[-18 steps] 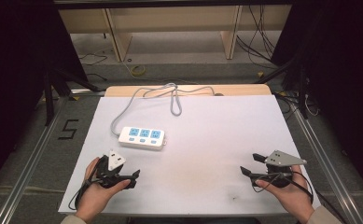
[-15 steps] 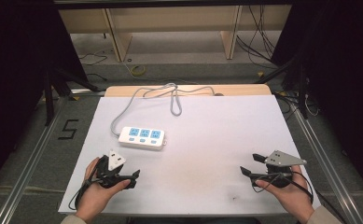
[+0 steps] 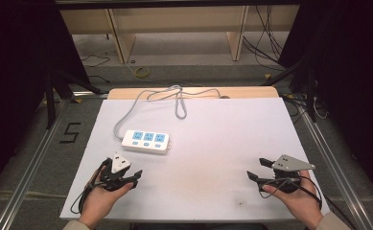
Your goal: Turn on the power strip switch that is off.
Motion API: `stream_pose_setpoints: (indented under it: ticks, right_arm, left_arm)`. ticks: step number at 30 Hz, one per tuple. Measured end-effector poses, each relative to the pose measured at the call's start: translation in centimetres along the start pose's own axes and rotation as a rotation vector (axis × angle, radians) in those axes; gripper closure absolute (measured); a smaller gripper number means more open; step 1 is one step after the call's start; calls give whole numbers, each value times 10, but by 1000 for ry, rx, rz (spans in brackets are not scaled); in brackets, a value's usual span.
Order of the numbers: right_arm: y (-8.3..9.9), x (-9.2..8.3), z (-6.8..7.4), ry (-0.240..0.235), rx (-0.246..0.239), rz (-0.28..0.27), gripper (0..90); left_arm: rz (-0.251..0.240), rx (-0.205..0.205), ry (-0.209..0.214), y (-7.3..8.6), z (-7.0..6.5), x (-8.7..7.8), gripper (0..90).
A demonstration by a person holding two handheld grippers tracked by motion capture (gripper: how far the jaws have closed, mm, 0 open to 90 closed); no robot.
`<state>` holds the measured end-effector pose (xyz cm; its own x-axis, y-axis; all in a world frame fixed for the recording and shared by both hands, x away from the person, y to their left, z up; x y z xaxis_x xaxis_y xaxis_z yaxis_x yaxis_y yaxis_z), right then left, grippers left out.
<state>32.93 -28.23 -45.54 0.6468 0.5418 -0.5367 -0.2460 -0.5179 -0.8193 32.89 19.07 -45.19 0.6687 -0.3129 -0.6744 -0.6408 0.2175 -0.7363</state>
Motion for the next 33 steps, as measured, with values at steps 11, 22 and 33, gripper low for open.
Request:
stream_pose_setpoints:
  ticks: [11, 22, 33]
  right_arm:
    - [0, 0, 1, 8, -16, 9, 332]
    - [0, 1, 0, 10, -15, 10, 332]
    - [1, 1, 1, 9, -13, 14, 331]
  left_arm:
    - [-43, 29, -53, -13, 1, -9, 896]
    - [-20, -26, -20, -19, 3, -2, 897]
    - [-8, -28, -33, -29, 8, 7, 897]
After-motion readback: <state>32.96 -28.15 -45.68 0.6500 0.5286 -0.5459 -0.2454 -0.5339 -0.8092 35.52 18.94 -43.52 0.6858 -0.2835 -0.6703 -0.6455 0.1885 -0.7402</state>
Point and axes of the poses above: each handheld gripper's, and its own axes: x roughly forward along the jaws, y roughly out of its underside, z roughly to its left, the point moved 1 cm from there along x, roughly forward along the jaws, and after that the axes turned 12 degrees about -x, right-handed, at the moved point
